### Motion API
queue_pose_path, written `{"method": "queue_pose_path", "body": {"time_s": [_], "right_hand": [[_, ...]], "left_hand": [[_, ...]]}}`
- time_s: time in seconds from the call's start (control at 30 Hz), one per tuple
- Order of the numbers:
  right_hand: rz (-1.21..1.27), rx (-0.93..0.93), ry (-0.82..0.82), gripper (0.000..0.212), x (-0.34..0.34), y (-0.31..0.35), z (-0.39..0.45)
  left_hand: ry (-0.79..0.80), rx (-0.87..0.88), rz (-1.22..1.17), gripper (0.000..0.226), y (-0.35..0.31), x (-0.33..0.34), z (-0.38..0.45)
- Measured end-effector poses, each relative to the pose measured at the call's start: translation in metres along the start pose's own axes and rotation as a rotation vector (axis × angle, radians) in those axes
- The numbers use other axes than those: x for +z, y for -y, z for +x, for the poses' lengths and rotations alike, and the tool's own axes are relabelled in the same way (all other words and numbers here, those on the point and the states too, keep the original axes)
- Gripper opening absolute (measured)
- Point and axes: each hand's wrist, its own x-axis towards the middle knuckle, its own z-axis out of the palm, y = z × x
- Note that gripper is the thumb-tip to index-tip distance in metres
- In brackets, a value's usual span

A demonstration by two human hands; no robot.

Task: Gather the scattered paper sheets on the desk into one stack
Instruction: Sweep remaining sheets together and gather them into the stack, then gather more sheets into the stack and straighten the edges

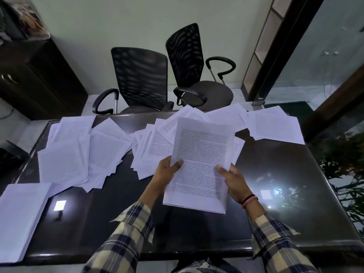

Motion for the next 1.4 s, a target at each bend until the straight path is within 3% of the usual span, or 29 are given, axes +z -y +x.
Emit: {"method": "queue_pose_path", "body": {"time_s": [0.13, 0.33, 0.4, 0.53, 0.77, 0.93, 1.1, 1.37, 1.4], "right_hand": [[-0.087, -0.039, -0.011, 0.029, 0.029, 0.009, -0.002], [-0.116, -0.018, 0.083, 0.026, 0.089, 0.010, 0.006], [-0.106, 0.006, 0.142, 0.025, 0.123, 0.005, 0.008], [-0.114, 0.054, 0.285, 0.028, 0.210, -0.013, 0.012], [-0.399, 0.264, 0.508, 0.017, 0.405, -0.079, 0.043], [-0.460, 0.388, 0.507, 0.012, 0.567, -0.132, 0.044], [-0.457, 0.549, 0.446, 0.017, 0.676, -0.176, 0.049], [-0.649, 0.602, 0.308, 0.007, 0.730, -0.213, 0.066], [-0.673, 0.617, 0.282, 0.016, 0.731, -0.214, 0.067]], "left_hand": [[0.013, 0.035, -0.010, 0.048, 0.000, -0.012, -0.027], [-0.057, 0.014, 0.023, 0.036, 0.010, -0.071, -0.065], [-0.156, 0.018, 0.148, 0.028, 0.017, -0.104, -0.080], [-0.505, -0.031, 0.243, 0.016, 0.043, -0.187, -0.108], [-0.799, -0.151, 0.214, 0.036, 0.091, -0.380, -0.156], [-0.791, -0.345, 0.265, 0.027, 0.137, -0.546, -0.185], [-0.838, -0.447, 0.256, 0.017, 0.168, -0.658, -0.188], [-0.759, -0.491, 0.353, 0.013, 0.208, -0.714, -0.159], [-0.741, -0.493, 0.383, 0.013, 0.212, -0.715, -0.157]]}}
